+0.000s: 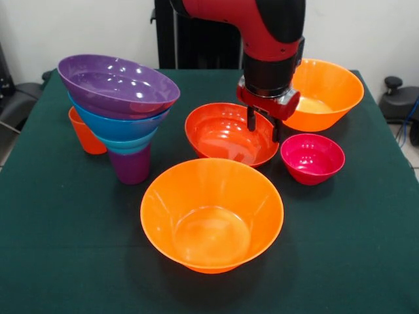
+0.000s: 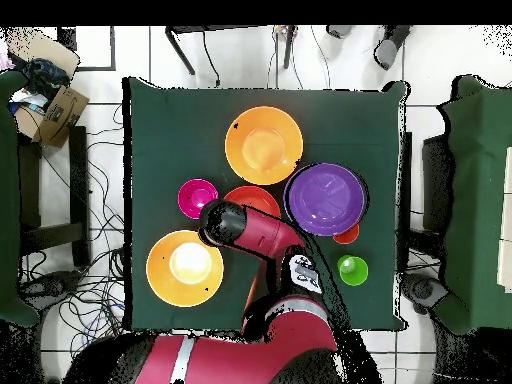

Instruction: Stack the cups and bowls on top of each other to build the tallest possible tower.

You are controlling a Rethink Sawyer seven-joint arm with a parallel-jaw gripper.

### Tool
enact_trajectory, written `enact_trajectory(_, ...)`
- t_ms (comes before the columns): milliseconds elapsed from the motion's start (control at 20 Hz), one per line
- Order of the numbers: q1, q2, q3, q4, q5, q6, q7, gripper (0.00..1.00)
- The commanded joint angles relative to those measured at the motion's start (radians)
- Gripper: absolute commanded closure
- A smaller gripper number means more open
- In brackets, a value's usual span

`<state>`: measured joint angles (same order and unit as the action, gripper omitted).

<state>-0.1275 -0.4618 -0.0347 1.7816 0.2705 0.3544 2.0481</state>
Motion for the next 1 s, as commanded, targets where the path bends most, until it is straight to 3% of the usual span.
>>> enact_trajectory(50, 0.005, 0.021, 0.101, 0.01, -0.014, 0.024, 0.09, 0.0)
enact_trajectory(400, 0.006, -0.012, 0.095, 0.039, -0.038, 0.046, 0.064, 0.0)
enact_trajectory(700, -0.034, -0.028, 0.119, 0.04, -0.093, 0.06, -0.022, 0.0)
enact_trajectory(1000, -0.058, -0.043, 0.111, -0.002, -0.135, 0.121, -0.057, 0.0)
